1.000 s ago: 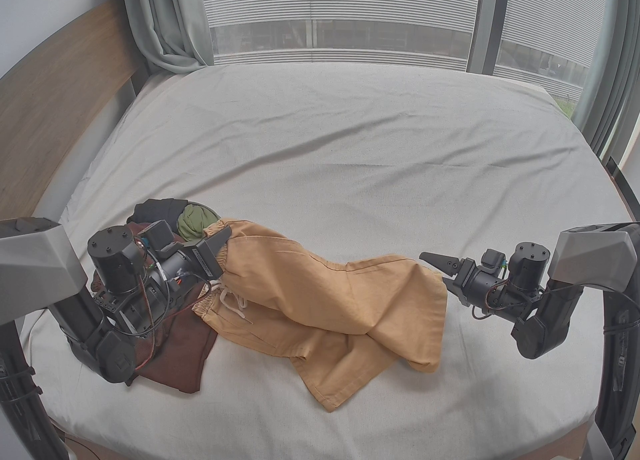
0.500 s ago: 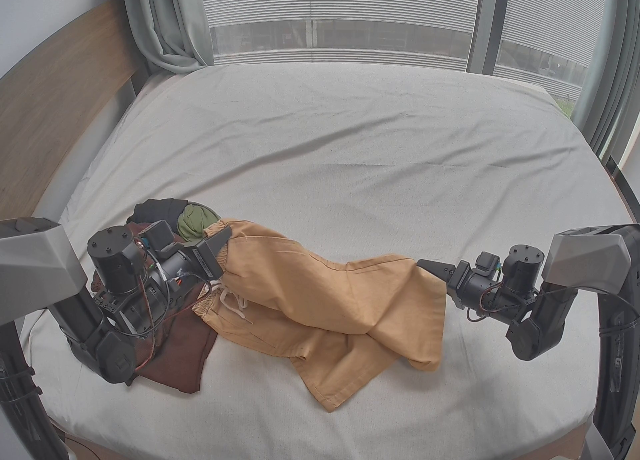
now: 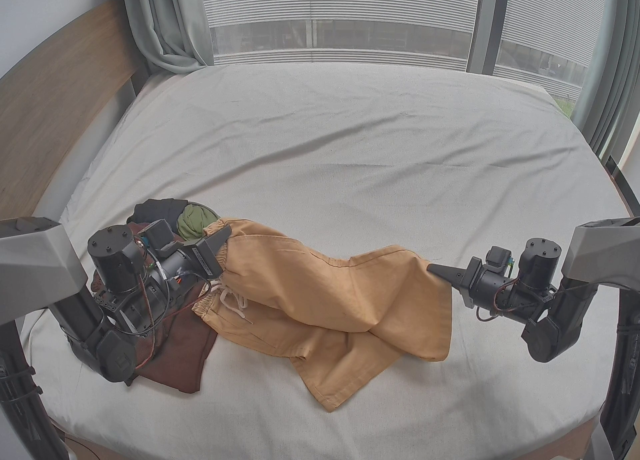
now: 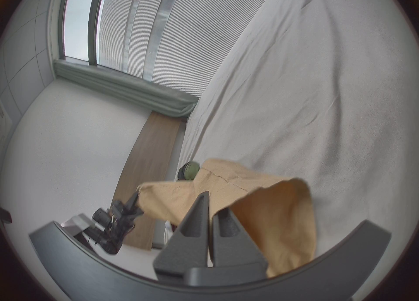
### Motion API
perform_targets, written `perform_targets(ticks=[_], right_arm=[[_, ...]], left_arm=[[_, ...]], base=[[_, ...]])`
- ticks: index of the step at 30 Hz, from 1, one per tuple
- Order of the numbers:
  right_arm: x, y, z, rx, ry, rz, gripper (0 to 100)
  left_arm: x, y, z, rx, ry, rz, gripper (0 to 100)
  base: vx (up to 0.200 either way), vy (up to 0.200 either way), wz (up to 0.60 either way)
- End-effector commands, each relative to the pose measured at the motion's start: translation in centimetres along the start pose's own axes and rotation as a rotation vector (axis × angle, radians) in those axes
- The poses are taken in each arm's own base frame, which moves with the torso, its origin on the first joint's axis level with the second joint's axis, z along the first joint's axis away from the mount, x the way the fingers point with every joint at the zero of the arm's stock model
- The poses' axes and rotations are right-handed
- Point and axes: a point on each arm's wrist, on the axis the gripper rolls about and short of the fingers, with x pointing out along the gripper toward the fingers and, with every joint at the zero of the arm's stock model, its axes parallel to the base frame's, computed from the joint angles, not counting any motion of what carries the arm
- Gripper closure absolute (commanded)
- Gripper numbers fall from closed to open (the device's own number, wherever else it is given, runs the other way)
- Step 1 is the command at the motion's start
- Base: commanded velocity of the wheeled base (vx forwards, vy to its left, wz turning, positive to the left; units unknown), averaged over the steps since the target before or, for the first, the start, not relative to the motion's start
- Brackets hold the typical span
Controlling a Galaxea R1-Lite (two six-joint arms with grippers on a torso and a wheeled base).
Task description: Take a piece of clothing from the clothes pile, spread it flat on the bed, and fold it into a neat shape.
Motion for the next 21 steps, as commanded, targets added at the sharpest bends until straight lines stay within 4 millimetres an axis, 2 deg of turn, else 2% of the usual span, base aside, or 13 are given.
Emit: perform_targets(ticks=[1, 7, 16, 17, 21], right_arm=[[-0.8, 2.9, -2.7, -0.044, 0.124, 0.062, 100], [-0.8, 2.5, -5.9, -0.098, 0.236, 0.042, 100], [-0.7, -0.1, -7.5, -0.133, 0.294, -0.017, 100], [-0.7, -0.3, -7.6, -0.133, 0.294, -0.021, 0], [-0.5, -0.6, -7.6, -0.13, 0.295, -0.026, 0]], left_arm=[[0.3, 0.6, 0.3, 0.005, -0.017, 0.015, 100], [0.9, 1.3, 0.3, 0.006, -0.041, 0.053, 100], [0.9, 1.7, 0.4, 0.007, -0.042, 0.065, 100], [0.8, 1.7, 0.3, 0.007, -0.04, 0.065, 100], [0.8, 1.7, 0.3, 0.006, -0.039, 0.066, 100]], base=[[0.0, 0.0, 0.0], [0.0, 0.0, 0.0], [0.0, 0.0, 0.0], [0.0, 0.0, 0.0], [0.0, 0.0, 0.0]])
